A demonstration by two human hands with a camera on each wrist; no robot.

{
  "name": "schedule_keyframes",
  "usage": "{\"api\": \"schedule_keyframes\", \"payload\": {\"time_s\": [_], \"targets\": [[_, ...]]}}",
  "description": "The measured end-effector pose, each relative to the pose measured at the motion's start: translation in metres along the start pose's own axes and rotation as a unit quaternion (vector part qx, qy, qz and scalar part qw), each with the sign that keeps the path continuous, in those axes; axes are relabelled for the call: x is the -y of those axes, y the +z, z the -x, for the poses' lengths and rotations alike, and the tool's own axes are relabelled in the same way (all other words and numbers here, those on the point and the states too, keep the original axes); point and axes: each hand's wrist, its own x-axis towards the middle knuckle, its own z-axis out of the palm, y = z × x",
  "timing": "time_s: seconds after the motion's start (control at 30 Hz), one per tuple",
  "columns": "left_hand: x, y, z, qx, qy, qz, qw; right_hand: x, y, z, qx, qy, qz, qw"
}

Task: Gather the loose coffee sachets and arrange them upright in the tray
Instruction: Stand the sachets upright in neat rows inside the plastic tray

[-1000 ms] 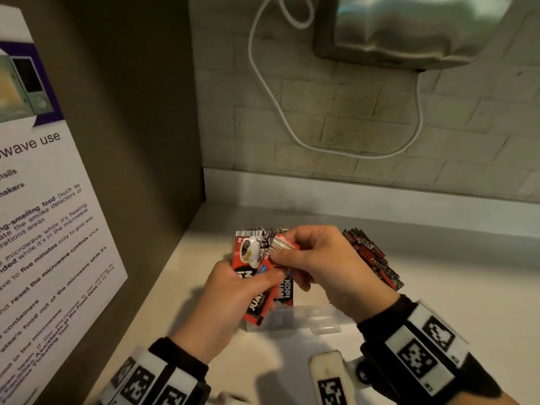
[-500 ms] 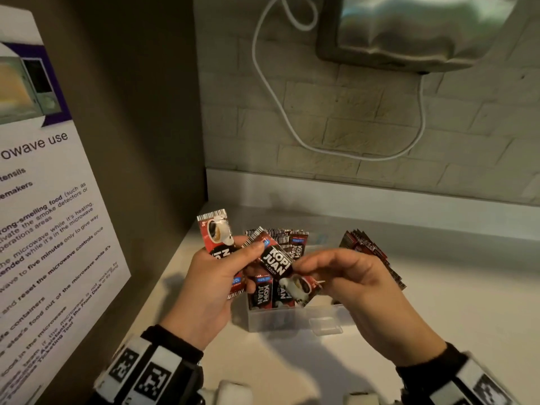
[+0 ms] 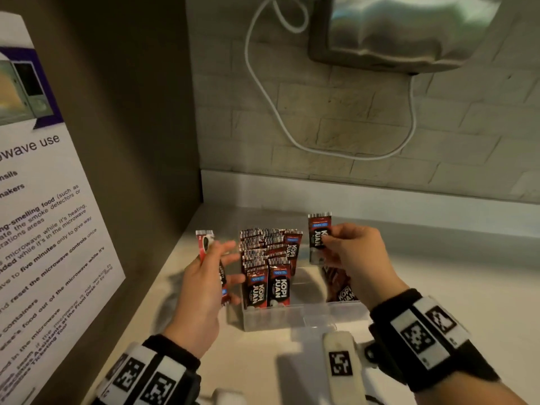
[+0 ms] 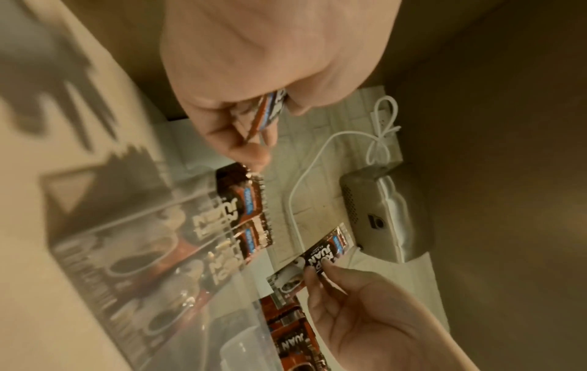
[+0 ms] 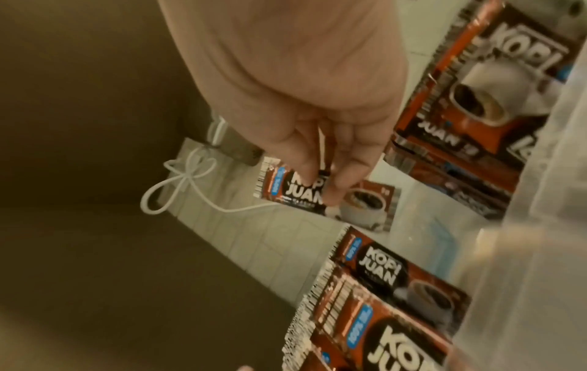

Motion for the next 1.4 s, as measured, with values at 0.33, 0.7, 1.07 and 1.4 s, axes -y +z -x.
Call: {"api": "schedule_keyframes", "payload": {"time_s": [0.33,0.7,1.07,1.4], "targets": [[0.009,0.002,0.003,0.0,-0.089,-0.02,0.996,-0.036,0.033,-0.026,0.035,0.155,0.014,0.987],[0.016,0.001,-0.001,0.004,-0.094,-0.025,0.995,-0.054,0.038,-0.037,0.019,0.158,-0.029,0.987],[0.015,0.001,0.0,0.002,-0.09,-0.036,0.995,-0.061,0.04,-0.043,0.0,0.143,-0.028,0.989],[0.011,0.003,0.005,0.002,-0.093,-0.04,0.995,-0.066,0.041,-0.046,-0.007,0.125,-0.012,0.992]]}}
